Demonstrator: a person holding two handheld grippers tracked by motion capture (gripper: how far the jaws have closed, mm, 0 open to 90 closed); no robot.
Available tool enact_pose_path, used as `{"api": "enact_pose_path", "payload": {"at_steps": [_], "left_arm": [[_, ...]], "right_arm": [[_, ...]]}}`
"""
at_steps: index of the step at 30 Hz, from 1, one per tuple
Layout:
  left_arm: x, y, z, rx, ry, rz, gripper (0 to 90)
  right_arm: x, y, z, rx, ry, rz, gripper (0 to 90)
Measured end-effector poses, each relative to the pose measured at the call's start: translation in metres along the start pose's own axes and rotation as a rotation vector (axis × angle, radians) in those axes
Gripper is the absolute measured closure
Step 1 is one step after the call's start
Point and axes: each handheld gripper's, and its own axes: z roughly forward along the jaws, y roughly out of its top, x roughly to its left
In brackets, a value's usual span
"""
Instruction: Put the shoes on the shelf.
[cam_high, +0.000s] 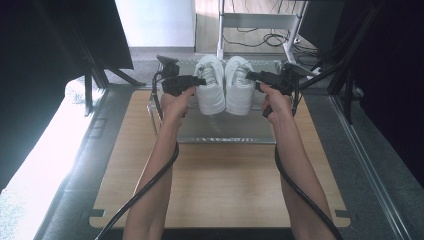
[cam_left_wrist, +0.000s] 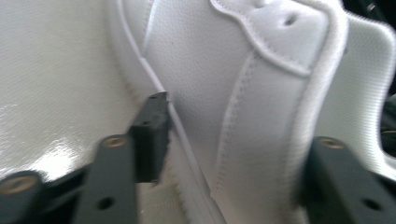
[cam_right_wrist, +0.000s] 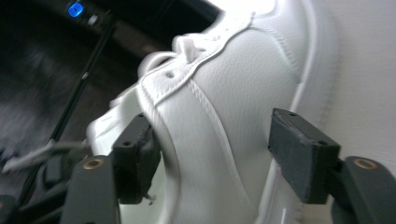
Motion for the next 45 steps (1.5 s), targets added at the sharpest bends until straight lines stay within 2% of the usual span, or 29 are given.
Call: {"api": "enact_pose_path", "payload": {"at_steps": [2, 7, 8, 9, 11, 13, 17, 21, 25, 35, 39, 41, 45], "left_arm": [[-0.001, 0.0, 0.0, 0.006, 0.002, -0.004, 37.1], [0.002, 0.0, -0.001, -0.01, -0.05, -0.022, 32.7], [0.002, 0.0, -0.001, -0.01, -0.05, -0.022, 31.1], [0.001, 0.0, -0.001, -0.018, -0.057, -0.01, 29.4], [-0.001, 0.0, -0.001, -0.021, -0.055, 0.006, 26.4], [-0.003, 0.001, -0.002, -0.027, -0.057, 0.022, 22.6], [-0.005, 0.001, -0.004, -0.033, -0.039, 0.04, 21.4], [-0.003, 0.001, -0.008, -0.047, -0.042, 0.043, 19.5], [-0.002, 0.001, -0.014, -0.054, -0.029, 0.064, 16.8], [-0.001, -0.001, -0.026, -0.067, -0.037, 0.104, 9.9], [-0.001, -0.002, -0.031, -0.067, -0.036, 0.129, 4.7], [-0.001, -0.004, -0.036, -0.065, -0.034, 0.153, 2.3], [0.001, -0.007, -0.04, -0.066, -0.035, 0.167, 0.0]], "right_arm": [[0.003, 0.0, 0.0, -0.004, -0.013, -0.012, 33.9], [-0.001, -0.001, -0.001, -0.006, 0.013, -0.004, 32.4], [-0.001, -0.001, -0.001, -0.006, 0.013, -0.004, 32.4], [-0.004, -0.001, -0.001, -0.009, 0.038, 0.005, 30.7], [-0.004, 0.0, -0.002, -0.007, 0.051, -0.005, 29.1], [-0.004, 0.0, -0.002, 0.004, 0.058, -0.029, 26.6], [-0.003, 0.0, -0.001, 0.009, 0.06, -0.054, 24.9], [-0.003, 0.0, -0.003, 0.01, 0.076, -0.055, 23.9], [-0.004, 0.001, -0.006, 0.004, 0.095, -0.065, 23.8], [-0.001, 0.001, -0.015, 0.005, 0.13, -0.094, 21.8], [-0.001, 0.001, -0.019, 0.008, 0.142, -0.1, 19.4], [-0.002, 0.001, -0.022, 0.008, 0.151, -0.103, 17.6], [-0.002, 0.001, -0.03, 0.012, 0.163, -0.115, 15.3]]}}
